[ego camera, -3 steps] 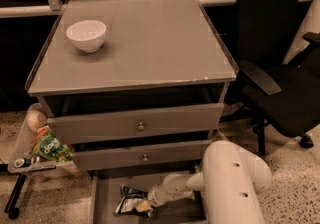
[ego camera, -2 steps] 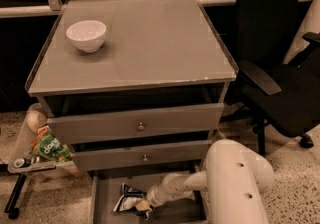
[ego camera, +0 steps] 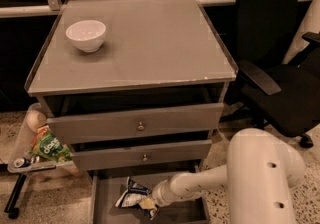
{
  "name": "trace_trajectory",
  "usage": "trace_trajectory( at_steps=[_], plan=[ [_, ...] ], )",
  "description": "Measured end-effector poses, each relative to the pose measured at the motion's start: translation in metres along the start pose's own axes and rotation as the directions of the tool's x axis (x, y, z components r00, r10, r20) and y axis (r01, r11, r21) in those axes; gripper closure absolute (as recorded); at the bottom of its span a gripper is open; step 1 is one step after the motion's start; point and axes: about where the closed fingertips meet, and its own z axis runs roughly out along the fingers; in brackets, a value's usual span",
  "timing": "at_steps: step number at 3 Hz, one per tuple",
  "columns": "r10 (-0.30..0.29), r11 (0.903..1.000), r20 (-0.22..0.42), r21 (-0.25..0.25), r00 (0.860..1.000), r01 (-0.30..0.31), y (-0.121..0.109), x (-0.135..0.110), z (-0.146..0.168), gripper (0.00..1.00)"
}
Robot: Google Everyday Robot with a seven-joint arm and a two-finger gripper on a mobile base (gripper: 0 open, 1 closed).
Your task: Pick blue chip bag from bottom drawer and place on counter
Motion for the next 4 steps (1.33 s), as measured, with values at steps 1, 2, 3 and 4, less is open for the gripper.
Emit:
trace_trajectory(
  at_steps=[1,2,3,4],
  plan=[
    [0.062,0.9915,0.003,0.114,0.998,-0.062,-0.006,-0.014,-0.057,1.0],
    [0.037,0.988,0.014,0.149,0.999,-0.039,0.0,-0.023,-0.085,1.0],
    [0.037,0.9883,0.012,0.148,0.999,-0.038,0.001,-0.023,-0.085,1.0],
    [0.045,0.9882,0.015,0.146,0.999,-0.047,0.012,-0.021,-0.118,1.0]
  ],
)
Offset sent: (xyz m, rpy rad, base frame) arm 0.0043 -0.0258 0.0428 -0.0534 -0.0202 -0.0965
